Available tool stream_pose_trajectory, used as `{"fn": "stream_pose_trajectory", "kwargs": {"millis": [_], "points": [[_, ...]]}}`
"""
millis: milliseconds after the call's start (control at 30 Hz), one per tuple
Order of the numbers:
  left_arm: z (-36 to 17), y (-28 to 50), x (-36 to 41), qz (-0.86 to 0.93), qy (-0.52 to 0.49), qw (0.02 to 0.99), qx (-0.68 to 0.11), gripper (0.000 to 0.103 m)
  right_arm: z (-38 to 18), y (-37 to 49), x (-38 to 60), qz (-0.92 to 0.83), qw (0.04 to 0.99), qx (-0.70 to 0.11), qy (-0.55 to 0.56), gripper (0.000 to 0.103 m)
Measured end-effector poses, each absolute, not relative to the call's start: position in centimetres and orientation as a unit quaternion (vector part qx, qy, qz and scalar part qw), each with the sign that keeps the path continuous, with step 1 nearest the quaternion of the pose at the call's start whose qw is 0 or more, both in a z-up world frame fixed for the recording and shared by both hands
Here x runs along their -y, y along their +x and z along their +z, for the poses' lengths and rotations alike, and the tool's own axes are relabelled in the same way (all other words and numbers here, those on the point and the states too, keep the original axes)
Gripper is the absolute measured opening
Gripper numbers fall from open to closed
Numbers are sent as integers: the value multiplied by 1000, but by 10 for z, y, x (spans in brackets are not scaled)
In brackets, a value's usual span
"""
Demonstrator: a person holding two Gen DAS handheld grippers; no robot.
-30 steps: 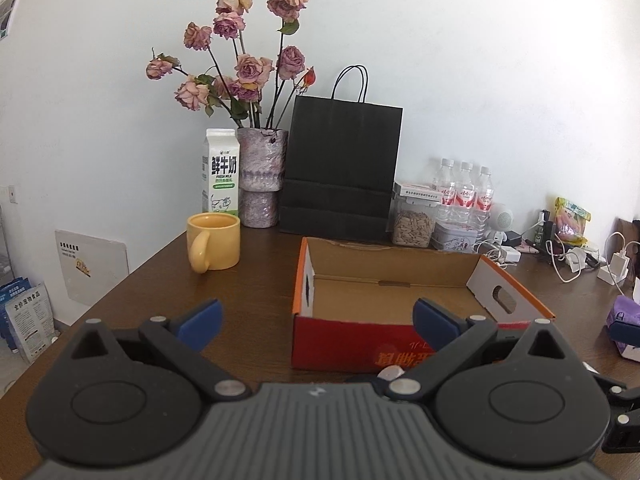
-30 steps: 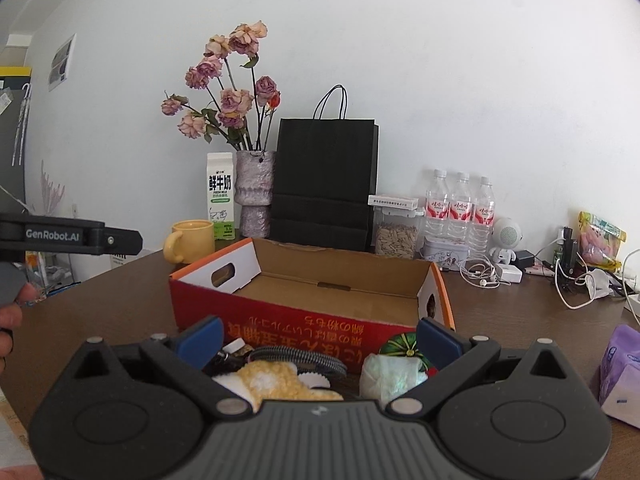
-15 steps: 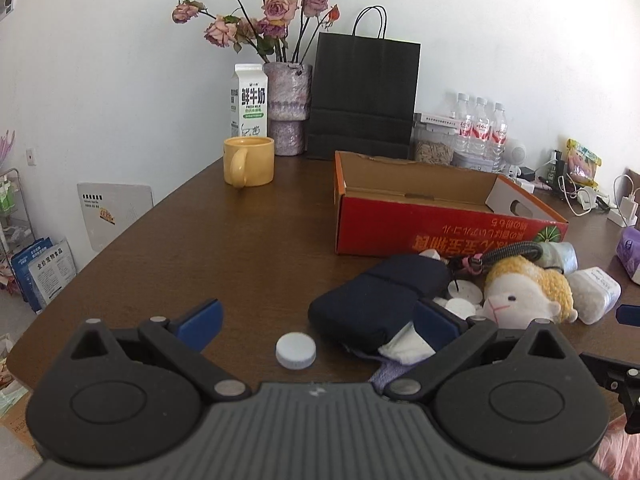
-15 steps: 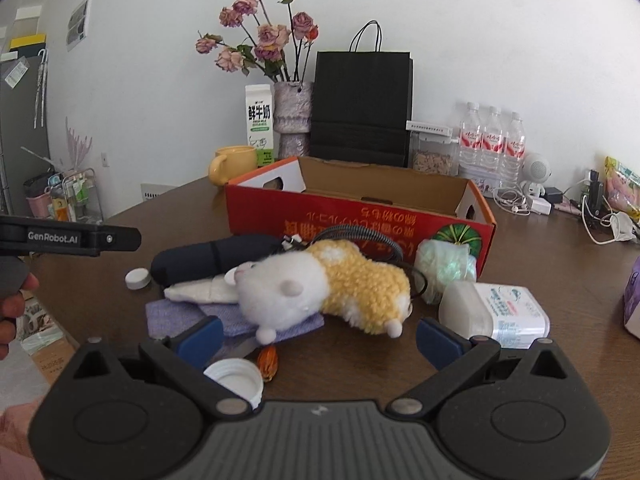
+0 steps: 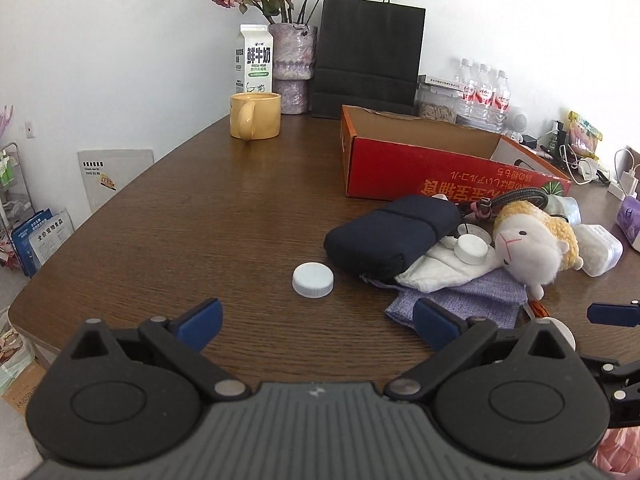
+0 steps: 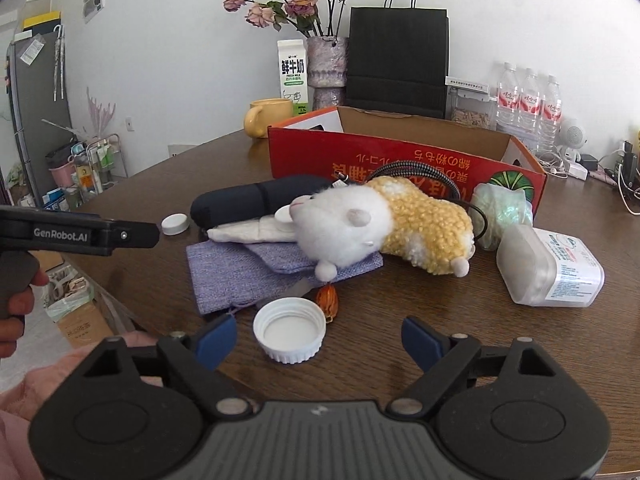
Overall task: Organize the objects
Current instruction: 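Grasp the large white bottle cap with the right gripper while the left grasps a small cap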
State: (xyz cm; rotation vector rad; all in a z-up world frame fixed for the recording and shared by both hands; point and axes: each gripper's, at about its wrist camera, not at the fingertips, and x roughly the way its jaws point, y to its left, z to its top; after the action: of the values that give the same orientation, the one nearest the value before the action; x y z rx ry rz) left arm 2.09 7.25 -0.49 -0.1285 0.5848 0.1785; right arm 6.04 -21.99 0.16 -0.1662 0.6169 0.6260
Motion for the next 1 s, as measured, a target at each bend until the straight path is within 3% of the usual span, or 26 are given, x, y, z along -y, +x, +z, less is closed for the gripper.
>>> {"fn": "stream_pose_trajectory", "kwargs": {"millis": [67, 200, 267, 1000], "points": [[-7, 22, -74, 89, -67, 951, -290, 103, 0, 62, 218, 302, 901, -302, -77, 66], [-10, 21, -77, 90, -78, 949, -293, 103, -2, 62, 214, 309, 897, -305, -79, 54], [-11, 22, -79, 91, -80, 948, -295, 103, -2, 62, 213, 312, 896, -306, -78, 39], [-17, 53, -85, 125, -66, 946, -291, 103, 5, 74, 255, 257, 928, -270, -24, 39]]}}
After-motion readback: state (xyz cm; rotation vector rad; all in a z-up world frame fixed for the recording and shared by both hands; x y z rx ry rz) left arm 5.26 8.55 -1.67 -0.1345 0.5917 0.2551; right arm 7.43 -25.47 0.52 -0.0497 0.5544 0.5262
